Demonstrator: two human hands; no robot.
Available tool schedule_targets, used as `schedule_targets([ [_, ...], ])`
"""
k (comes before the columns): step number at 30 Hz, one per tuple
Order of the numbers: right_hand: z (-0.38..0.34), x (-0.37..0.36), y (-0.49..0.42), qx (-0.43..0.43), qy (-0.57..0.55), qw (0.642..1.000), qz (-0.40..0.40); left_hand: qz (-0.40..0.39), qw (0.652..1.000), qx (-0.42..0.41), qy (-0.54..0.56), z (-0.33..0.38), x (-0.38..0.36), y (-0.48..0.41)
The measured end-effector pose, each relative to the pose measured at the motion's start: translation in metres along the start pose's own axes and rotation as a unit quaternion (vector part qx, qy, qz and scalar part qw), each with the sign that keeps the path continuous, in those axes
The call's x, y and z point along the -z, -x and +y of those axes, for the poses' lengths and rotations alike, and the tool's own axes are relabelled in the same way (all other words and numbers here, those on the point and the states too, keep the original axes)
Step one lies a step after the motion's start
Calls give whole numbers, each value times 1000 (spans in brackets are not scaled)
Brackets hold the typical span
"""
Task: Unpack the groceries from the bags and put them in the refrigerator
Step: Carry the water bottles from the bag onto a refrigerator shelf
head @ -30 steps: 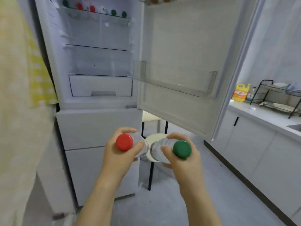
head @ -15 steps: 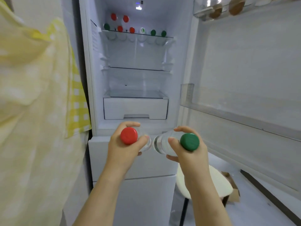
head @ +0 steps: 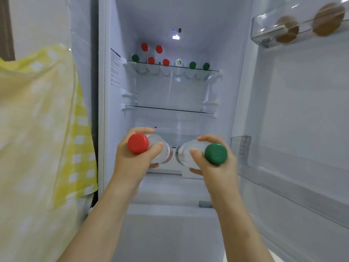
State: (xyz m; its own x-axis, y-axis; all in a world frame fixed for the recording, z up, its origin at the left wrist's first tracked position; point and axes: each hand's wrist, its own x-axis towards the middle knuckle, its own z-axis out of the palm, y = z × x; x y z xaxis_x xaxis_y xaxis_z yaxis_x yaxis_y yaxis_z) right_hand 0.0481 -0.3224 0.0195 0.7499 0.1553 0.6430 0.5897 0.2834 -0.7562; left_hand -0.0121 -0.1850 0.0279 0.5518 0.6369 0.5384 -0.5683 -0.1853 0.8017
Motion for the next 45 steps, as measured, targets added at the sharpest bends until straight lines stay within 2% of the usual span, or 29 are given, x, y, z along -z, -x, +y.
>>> schedule_targets([
  [10, 23, -6, -123, 185, -49, 981, -9, 17, 993, -109, 35, -4, -56, -90],
  [15, 24, -22, -162, 240, -58, 969, 6, 15, 985, -167, 49, -1, -63, -136],
  [20, 25, -43, -204, 236, -146, 961, 20, 2, 973, -214, 84, -3, -58, -194],
  [24, 24, -70, -237, 262, -166, 950, 44, -29, 963, -244, 107, 7, -56, -241],
  [28, 23, -92, -267, 296, -151, 941, 66, -56, 954, -276, 102, 14, -58, -285],
  [32, 25, -109, -293, 319, -126, 936, 76, -52, 951, -287, 104, 11, -62, -321],
  [40, 34, -118, -346, 319, -102, 940, 69, -43, 942, -320, 90, 9, -86, -373],
  [45, 38, -116, -373, 310, -84, 945, 58, -53, 946, -318, 42, 15, -108, -397],
])
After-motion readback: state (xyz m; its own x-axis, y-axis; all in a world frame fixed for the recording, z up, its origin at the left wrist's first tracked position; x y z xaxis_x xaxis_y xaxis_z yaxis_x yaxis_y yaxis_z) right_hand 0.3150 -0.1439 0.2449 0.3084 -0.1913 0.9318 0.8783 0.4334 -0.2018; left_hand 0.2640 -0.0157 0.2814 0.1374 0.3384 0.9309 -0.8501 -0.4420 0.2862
